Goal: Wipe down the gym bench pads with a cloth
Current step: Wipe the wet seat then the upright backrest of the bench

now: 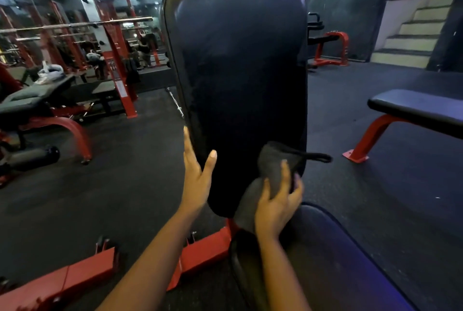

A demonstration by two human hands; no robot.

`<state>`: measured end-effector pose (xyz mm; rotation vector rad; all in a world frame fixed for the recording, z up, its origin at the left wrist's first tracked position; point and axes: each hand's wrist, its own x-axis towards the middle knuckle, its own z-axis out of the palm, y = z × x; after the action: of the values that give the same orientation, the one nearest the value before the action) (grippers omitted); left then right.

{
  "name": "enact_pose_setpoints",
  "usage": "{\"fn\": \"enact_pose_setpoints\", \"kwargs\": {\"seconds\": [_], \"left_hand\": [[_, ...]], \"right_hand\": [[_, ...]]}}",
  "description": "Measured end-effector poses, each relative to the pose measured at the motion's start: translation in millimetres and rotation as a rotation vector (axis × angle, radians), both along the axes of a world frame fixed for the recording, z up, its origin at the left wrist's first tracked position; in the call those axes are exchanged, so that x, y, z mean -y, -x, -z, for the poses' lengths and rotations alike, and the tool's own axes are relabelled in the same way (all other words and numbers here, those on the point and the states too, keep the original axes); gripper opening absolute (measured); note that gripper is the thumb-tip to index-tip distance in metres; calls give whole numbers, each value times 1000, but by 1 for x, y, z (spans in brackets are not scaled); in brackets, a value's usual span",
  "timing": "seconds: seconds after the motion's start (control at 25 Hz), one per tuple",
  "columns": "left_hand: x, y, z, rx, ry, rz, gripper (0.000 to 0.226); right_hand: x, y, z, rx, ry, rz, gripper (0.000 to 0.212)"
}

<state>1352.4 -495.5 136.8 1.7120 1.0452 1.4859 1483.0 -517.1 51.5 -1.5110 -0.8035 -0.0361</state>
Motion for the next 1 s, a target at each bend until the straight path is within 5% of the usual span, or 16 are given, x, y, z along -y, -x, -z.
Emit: {"fn": "enact_pose_setpoints", "kwargs": {"seconds": [0.2, 0.6, 0.88, 1.0], "left_hand": [[12, -14, 44, 57, 26, -67, 79], [9, -16, 45, 50, 2, -56, 78], [28, 10, 30, -17, 184, 55, 78], [65, 23, 20, -146, 30, -42, 59]], "right_hand": [[-35, -81, -1, -383, 44, 31, 55], [-12, 4, 20, -402, 41, 29, 58], [61, 92, 26, -356, 74, -300, 64], [86, 68, 13, -306, -11, -367, 56]]}}
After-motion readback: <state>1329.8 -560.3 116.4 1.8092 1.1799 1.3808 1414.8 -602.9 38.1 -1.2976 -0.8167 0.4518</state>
